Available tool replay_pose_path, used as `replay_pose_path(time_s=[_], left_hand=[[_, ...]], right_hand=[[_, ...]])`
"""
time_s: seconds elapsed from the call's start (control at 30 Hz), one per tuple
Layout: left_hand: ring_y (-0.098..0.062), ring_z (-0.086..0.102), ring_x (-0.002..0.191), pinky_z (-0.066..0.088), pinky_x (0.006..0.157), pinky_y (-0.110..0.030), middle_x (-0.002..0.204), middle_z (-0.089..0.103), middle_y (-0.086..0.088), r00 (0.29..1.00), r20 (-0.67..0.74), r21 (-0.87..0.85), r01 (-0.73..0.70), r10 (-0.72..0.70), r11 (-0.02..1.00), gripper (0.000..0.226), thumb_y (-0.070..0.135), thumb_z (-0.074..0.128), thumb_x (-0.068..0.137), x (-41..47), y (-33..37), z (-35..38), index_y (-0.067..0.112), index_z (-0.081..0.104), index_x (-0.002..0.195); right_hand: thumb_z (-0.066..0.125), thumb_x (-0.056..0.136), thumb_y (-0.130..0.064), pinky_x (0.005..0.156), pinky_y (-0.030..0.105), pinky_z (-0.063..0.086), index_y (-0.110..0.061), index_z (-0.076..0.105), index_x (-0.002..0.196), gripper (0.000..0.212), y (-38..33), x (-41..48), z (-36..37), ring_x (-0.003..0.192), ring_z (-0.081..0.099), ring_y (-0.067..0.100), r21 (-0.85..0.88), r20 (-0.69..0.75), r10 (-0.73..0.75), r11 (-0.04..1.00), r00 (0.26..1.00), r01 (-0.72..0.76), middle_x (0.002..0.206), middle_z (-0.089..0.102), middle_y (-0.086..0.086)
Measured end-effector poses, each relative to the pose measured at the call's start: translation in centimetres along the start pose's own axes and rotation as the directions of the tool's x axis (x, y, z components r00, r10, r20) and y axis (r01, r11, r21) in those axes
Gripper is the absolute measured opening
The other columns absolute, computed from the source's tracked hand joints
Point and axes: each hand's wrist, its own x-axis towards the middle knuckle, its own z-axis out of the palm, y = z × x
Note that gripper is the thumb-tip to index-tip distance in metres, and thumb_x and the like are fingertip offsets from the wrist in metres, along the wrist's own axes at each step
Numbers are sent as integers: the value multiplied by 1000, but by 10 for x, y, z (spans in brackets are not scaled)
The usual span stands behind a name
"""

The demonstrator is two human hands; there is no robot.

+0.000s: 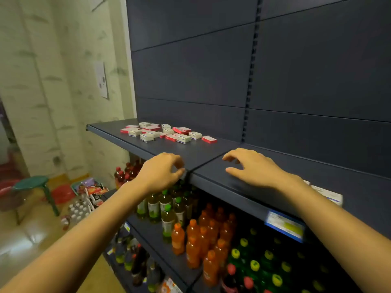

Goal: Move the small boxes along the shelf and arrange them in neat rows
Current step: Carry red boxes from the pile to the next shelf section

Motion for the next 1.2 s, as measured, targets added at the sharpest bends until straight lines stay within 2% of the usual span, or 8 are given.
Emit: replay_pose_path(time_s=[0.13,0.23,0.43,0.67,0.8,1.0,1.1,1.2], left_hand=[[-15,58,100,49,83,-33,114,64,0,1000,-1,-31,-1,1,1000,27,35,51,90,14,-61,-6,19,61,109],[-14,58,98,46,78,-28,115,64,-1,1000,-6,-29,-5,5,1000,28,34,50,90,26,-98,-9,18,60,111],[-17,56,106,43,80,-28,119,62,-1,1000,-23,-22,6,-7,1000,30,34,49,91,56,-153,-6,18,58,114],[-14,52,110,44,89,-30,122,60,1,1000,-15,-76,10,-11,997,29,34,48,91,98,-203,14,20,57,115],[-16,54,106,49,92,-40,118,61,-1,1000,-10,-85,9,-10,996,28,34,50,91,129,-232,19,19,58,112],[-17,55,105,49,91,-42,118,61,-1,1000,-7,-70,6,-6,998,28,33,49,91,173,-272,23,19,59,113],[-16,56,103,50,90,-43,116,63,-1,1000,-15,-95,4,-6,996,25,31,50,91,191,-292,28,19,60,110],[-15,55,104,49,91,-35,118,62,-4,1000,8,-145,-9,11,989,26,25,52,90,207,-307,33,15,59,113]], right_hand=[[48,93,-37,90,34,41,-30,48,126,34,-33,58,21,118,50,13,29,-6,26,999,1000,-25,132,51,-9],[48,93,-37,92,37,42,-30,47,127,35,-53,94,36,118,50,14,51,-7,51,997,999,-50,132,51,-8],[49,92,-36,92,37,44,-27,47,129,38,-73,152,62,118,50,15,15,29,68,998,997,-68,132,51,-6],[51,91,-36,87,37,46,-19,49,128,40,-60,227,85,114,53,22,-60,30,154,987,988,-152,131,53,2],[54,89,-37,85,39,44,-14,51,121,39,-48,275,98,110,53,25,-65,26,221,974,975,-219,126,52,7],[56,85,-46,85,38,42,-12,46,128,55,-27,325,111,116,50,26,-156,96,327,938,940,-310,131,49,8],[57,84,-46,78,35,44,-16,52,119,46,-18,343,116,104,53,22,-200,177,347,929,921,-312,122,56,5],[61,81,-45,72,32,39,-19,51,112,41,-15,352,117,94,52,19,-216,193,359,923,913,-318,115,57,2]])
